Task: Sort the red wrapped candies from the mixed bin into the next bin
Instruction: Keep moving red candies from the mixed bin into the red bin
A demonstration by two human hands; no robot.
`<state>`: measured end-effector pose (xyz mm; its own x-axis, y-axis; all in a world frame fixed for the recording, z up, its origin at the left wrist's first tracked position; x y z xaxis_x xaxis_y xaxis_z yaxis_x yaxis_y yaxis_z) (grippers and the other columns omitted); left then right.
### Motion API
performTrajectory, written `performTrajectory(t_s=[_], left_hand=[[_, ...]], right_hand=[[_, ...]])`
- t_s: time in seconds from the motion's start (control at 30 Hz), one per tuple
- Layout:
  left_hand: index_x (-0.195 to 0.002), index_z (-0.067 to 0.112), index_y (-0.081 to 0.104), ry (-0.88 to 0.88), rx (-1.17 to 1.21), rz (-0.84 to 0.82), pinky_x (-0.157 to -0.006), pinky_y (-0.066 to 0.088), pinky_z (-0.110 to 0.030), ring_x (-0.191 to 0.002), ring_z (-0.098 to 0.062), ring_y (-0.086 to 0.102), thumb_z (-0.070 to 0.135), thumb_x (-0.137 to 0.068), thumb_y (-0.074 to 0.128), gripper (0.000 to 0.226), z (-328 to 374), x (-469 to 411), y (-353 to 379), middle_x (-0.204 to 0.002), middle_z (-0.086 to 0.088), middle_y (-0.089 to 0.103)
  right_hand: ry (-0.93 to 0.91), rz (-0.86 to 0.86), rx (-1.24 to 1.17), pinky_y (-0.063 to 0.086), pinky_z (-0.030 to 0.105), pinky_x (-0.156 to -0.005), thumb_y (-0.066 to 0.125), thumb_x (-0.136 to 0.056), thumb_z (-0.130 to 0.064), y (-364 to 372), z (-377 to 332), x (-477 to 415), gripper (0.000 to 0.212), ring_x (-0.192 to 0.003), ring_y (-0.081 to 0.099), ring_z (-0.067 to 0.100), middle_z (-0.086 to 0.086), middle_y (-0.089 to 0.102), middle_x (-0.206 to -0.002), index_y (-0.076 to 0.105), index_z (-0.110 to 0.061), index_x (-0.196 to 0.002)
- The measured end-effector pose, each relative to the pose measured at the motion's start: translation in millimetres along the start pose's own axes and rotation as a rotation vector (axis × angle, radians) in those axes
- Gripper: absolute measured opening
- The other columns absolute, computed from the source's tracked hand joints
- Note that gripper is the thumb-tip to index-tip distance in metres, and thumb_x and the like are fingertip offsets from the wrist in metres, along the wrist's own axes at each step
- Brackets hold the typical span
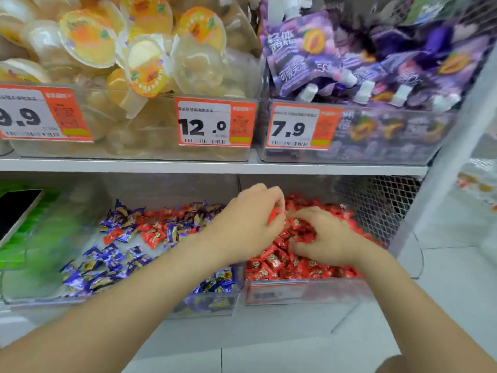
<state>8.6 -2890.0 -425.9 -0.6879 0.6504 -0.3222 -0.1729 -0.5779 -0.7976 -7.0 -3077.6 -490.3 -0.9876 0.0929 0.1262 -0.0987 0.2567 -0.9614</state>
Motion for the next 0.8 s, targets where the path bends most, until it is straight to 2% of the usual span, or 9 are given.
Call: performTrajectory(t_s=[0.1, 0.2, 0.27, 0.33, 0.43, 0.5, 0.57, 0.67, 0.8], left_hand=[[-0.100, 0.023, 0.057, 0.011, -0.135, -0.066, -0.087, 0.051, -0.047, -0.093, -0.027, 0.057, 0.031, -0.102, 0.052, 0.009, 1, -33, 33, -0.099, 0.001, 0.052], [-0.099, 0.022, 0.057, -0.044, -0.122, -0.133, -0.091, 0.050, -0.046, -0.097, -0.027, 0.056, 0.035, -0.100, 0.057, 0.012, -7, -59, 64, -0.100, -0.003, 0.056], [-0.106, 0.021, 0.059, -0.096, -0.049, -0.219, -0.090, 0.048, -0.041, -0.101, -0.023, 0.055, 0.045, -0.101, 0.058, 0.025, -12, -69, 80, -0.101, -0.001, 0.060], [-0.112, 0.019, 0.063, -0.128, 0.037, -0.254, -0.091, 0.049, -0.041, -0.101, -0.021, 0.060, 0.047, -0.105, 0.050, 0.032, -13, -69, 86, -0.103, 0.001, 0.066], [-0.112, 0.018, 0.068, -0.042, 0.008, -0.138, -0.096, 0.049, -0.045, -0.102, -0.019, 0.060, 0.034, -0.110, 0.042, 0.031, -11, -58, 69, -0.103, 0.001, 0.068], [-0.106, 0.023, 0.070, 0.022, -0.067, -0.032, -0.092, 0.050, -0.045, -0.099, -0.018, 0.059, 0.032, -0.106, 0.045, 0.026, -10, -40, 47, -0.098, 0.004, 0.064], [-0.100, 0.030, 0.066, 0.069, -0.136, 0.071, -0.086, 0.049, -0.042, -0.094, -0.017, 0.055, 0.033, -0.100, 0.050, 0.017, -11, -16, 23, -0.093, 0.010, 0.058], [-0.093, 0.030, 0.053, -0.032, -0.110, 0.156, -0.075, 0.041, -0.036, -0.087, -0.015, 0.048, 0.033, -0.102, 0.051, 0.010, -27, 21, -11, -0.086, 0.011, 0.054], [-0.094, 0.019, 0.057, -0.308, -0.116, -0.014, -0.066, 0.039, -0.031, -0.083, -0.018, 0.058, 0.030, -0.105, 0.049, 0.018, -86, 44, -45, -0.084, 0.004, 0.062]], right_hand=[[-0.012, -0.019, 0.030, 0.032, 0.058, -0.116, 0.058, -0.083, -0.076, 8, 19, -1, 0.078, -0.148, 0.038, 0.023, -0.009, 0.041, -0.156, 0.041, -0.048, -0.154], [0.062, 0.115, 0.033, 0.041, 0.053, -0.112, 0.073, -0.087, -0.060, -2, 35, -2, 0.077, -0.142, 0.045, 0.027, -0.002, 0.046, -0.150, 0.040, -0.041, -0.154], [0.031, 0.208, -0.092, 0.045, 0.041, -0.108, 0.082, -0.078, -0.048, -13, 39, 3, 0.087, -0.135, 0.054, 0.027, 0.001, 0.056, -0.142, 0.043, -0.033, -0.155], [0.001, 0.291, -0.210, 0.042, 0.025, -0.107, 0.084, -0.076, -0.031, -25, 36, 13, 0.082, -0.130, 0.059, 0.018, -0.002, 0.064, -0.139, 0.052, -0.029, -0.152], [-0.008, 0.412, -0.384, 0.053, 0.025, -0.104, 0.073, -0.080, -0.010, -38, 19, 30, 0.053, -0.106, 0.070, 0.005, -0.009, 0.075, -0.116, 0.071, -0.026, -0.131], [-0.017, 0.453, -0.476, 0.060, 0.023, -0.087, 0.066, -0.084, -0.007, -42, -3, 38, 0.032, -0.082, 0.072, 0.001, -0.013, 0.077, -0.090, 0.079, -0.027, -0.105], [-0.049, 0.465, -0.478, 0.057, 0.017, -0.073, 0.063, -0.086, -0.009, -43, -34, 44, 0.026, -0.071, 0.070, 0.000, -0.014, 0.075, -0.076, 0.079, -0.028, -0.090], [-0.132, 0.410, -0.464, 0.054, 0.019, -0.064, 0.061, -0.086, -0.011, -39, -85, 48, 0.024, -0.064, 0.067, 0.003, -0.012, 0.072, -0.067, 0.078, -0.027, -0.081], [-0.282, 0.274, -0.415, 0.054, 0.022, -0.066, 0.059, -0.086, -0.010, -20, -149, 29, 0.023, -0.060, 0.062, 0.007, -0.015, 0.064, -0.060, 0.078, -0.024, -0.085]])
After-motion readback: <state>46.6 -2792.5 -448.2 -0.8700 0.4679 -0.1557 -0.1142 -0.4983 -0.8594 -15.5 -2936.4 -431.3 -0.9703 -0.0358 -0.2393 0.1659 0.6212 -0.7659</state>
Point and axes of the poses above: each hand's wrist, its own x-axis away from the middle knuckle, its own y-axis out of the palm, z = x × y, the point moved 6 cm from there along -x, towards the middle knuckle
